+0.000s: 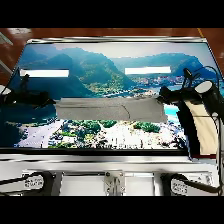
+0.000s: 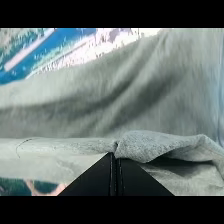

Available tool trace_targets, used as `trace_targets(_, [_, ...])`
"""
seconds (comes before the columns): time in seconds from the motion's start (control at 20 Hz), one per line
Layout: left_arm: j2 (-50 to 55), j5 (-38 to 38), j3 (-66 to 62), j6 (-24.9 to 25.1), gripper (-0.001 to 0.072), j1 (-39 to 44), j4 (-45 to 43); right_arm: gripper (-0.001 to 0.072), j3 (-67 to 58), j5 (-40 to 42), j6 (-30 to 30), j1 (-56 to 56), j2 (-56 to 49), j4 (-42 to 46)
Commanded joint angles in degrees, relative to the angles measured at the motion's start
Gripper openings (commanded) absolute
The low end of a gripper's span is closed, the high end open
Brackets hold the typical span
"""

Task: Fold the shirts.

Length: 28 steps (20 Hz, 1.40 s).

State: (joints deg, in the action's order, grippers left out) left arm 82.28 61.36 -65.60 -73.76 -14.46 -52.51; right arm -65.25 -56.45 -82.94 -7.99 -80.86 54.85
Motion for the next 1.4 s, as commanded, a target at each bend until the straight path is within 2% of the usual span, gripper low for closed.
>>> trace_targets(0.0, [10.1,-1.2,-9.2,-4.8,0.0033,3.2,0.1,0.0057,-5.3,1.9,-0.5,0.0,-9.3,-1.1])
trace_targets(0.1, [14.7,-0.2,-10.9,-8.6,0.0033,3.7,0.0,0.0079,-5.3,2.6,-0.5,0.0,-12.7,-1.0])
trace_targets(0.15, [16.2,0.7,-11.0,-9.5,0.0054,3.4,0.0,0.016,-5.3,2.9,-0.4,0.0,-13.7,-1.0])
trace_targets(0.25, [17.2,2.8,-11.0,-9.5,0.0415,2.3,-0.4,0.0601,-5.5,2.6,3.3,-0.5,-13.9,-0.7])
trace_targets(0.3, [17.1,4.4,-11.5,-9.5,0.0427,1.0,-0.9,0.0657,-6.3,0.8,5.7,-1.4,-13.3,0.6])
trace_targets(0.4, [17.0,9.5,-13.7,-9.5,0.0427,-2.3,-1.2,0.0657,-7.1,-2.1,3.9,-4.2,-11.6,6.4])
trace_targets(0.5, [16.9,14.6,-16.3,-9.5,0.0427,-4.9,-1.2,0.0676,-7.0,-5.4,1.6,-7.3,-11.8,8.4])
trace_targets(0.65, [15.1,19.2,-17.2,-9.4,0.0424,-4.5,-0.3,0.0679,-7.0,-8.3,2.4,-8.2,-14.9,7.4])
trace_targets(0.8, [10.9,19.0,-17.2,-6.4,0.0404,-0.4,1.0,0.0679,-7.1,-5.8,6.6,-5.8,-18.8,0.7])
trace_targets(1.0, [6.5,15.4,-17.3,-6.4,0.0404,4.4,1.2,0.0677,-7.1,-3.7,6.0,-1.8,-23.5,-4.0])
trace_targets(1.05, [6.1,15.0,-17.3,-6.4,0.0404,5.0,1.6,0.0578,-7.1,-3.8,6.1,-1.2,-23.8,-4.5])
trace_targets(1.1, [5.9,15.0,-17.3,-6.4,0.0404,5.6,2.5,0.0269,-7.1,-3.8,6.1,-0.9,-23.5,-4.7])
trace_targets(1.15, [5.9,15.0,-17.3,-6.4,0.0404,6.0,4.0,0.0057,-7.1,-4.0,6.1,-1.0,-22.5,-5.1])
trace_targets(1.25, [6.0,13.1,-17.3,-6.4,0.0366,7.4,6.7,0.0057,-7.1,-5.1,7.5,-1.6,-18.8,-5.1])
trace_targets(1.35, [6.6,9.8,-17.2,-6.4,0.0126,10.5,9.3,0.0056,-7.1,-6.9,7.3,-2.4,-13.4,-5.1])
